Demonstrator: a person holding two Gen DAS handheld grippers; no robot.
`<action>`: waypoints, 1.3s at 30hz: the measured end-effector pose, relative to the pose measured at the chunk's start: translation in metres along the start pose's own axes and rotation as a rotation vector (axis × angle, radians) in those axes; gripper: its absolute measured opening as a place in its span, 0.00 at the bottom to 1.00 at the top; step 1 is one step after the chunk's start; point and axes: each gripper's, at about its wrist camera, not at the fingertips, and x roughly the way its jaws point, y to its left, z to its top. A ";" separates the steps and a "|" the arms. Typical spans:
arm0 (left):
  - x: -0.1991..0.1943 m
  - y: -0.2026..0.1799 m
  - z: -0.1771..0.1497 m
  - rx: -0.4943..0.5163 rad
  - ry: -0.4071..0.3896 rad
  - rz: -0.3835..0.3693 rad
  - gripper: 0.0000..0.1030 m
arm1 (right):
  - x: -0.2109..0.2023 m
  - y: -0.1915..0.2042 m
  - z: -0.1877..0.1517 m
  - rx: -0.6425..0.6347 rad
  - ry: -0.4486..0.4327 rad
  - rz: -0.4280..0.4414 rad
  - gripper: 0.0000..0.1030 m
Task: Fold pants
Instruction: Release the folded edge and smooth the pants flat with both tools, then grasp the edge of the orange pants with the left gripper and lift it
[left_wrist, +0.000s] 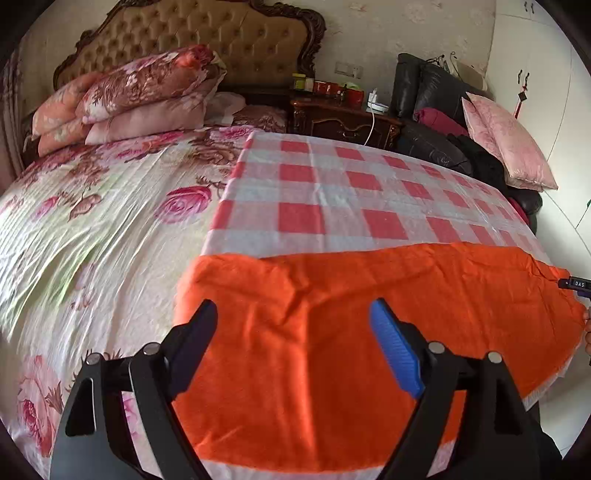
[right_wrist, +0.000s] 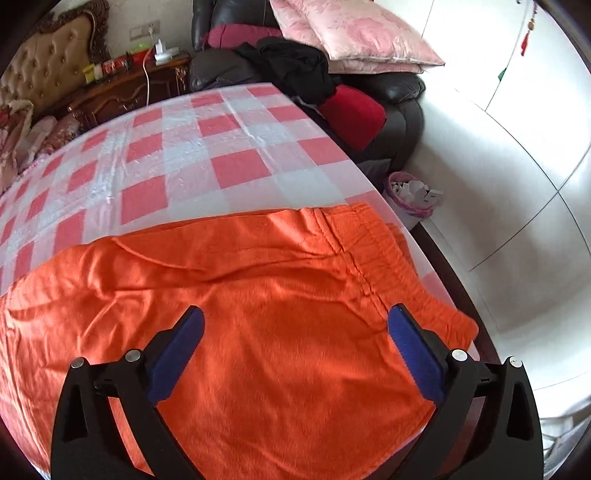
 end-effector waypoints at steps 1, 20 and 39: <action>0.008 -0.020 0.003 0.034 -0.014 0.012 0.94 | 0.004 0.002 0.004 -0.024 -0.007 -0.009 0.94; 0.113 -0.186 -0.002 0.046 0.268 0.080 0.99 | 0.046 0.016 0.009 -0.150 -0.076 0.058 0.96; 0.107 -0.183 0.001 0.017 0.291 0.098 0.99 | 0.013 -0.034 0.013 -0.039 -0.107 0.237 0.95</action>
